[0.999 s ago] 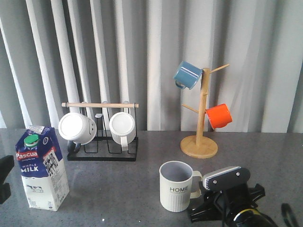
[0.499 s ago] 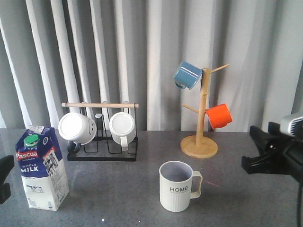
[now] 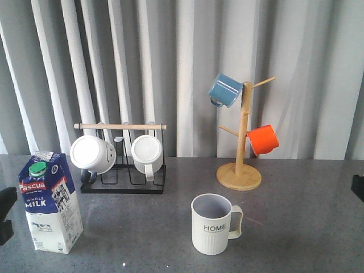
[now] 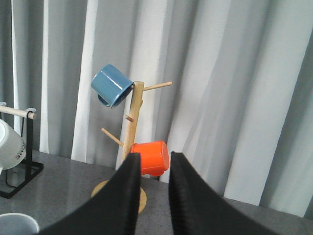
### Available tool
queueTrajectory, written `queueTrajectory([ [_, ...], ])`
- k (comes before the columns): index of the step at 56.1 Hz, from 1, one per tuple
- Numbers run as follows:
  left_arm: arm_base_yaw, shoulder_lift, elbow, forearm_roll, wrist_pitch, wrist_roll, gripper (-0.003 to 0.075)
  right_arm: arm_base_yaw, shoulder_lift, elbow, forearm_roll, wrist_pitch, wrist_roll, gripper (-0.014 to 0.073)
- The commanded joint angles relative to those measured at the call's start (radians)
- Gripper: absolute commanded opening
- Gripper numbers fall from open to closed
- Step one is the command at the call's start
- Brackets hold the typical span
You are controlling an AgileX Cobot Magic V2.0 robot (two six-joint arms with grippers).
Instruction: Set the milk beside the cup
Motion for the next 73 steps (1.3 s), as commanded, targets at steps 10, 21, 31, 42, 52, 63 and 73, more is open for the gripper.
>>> queueTrajectory([
  [10,-0.002,-0.009,-0.034,-0.007,-0.080,-0.011,0.0496,-0.007,-0.090,-0.036,-0.006,-0.061,0.006,-0.0008],
  [21,-0.002,-0.009,-0.034,-0.007,-0.080,-0.011,0.0496,-0.007,-0.094,-0.033,-0.008,-0.052,-0.002,-0.0008],
  [31,-0.002,-0.009,-0.034,-0.007,-0.080,-0.011,0.0496,-0.007,-0.091,-0.033,-0.008,-0.034,-0.002,-0.0008],
  [42,-0.002,-0.009,-0.034,-0.007,-0.080,-0.011,0.0496,-0.007,-0.091,-0.033,-0.008,-0.034,-0.002,-0.0008],
  [52,-0.002,-0.009,-0.034,-0.007,-0.082,-0.011,0.0496,-0.007,-0.091,-0.033,-0.008,-0.034,-0.002,-0.0008],
  [63,-0.002,-0.009,-0.034,-0.007,-0.111,-0.010,0.0496,-0.007,-0.091,-0.033,-0.008,-0.034,-0.002,-0.0008],
  [73,-0.002,0.007,-0.102,-0.007,-0.109,-0.012,0.0580,-0.007,-0.091,-0.033,-0.008,-0.034,-0.002,-0.0008],
])
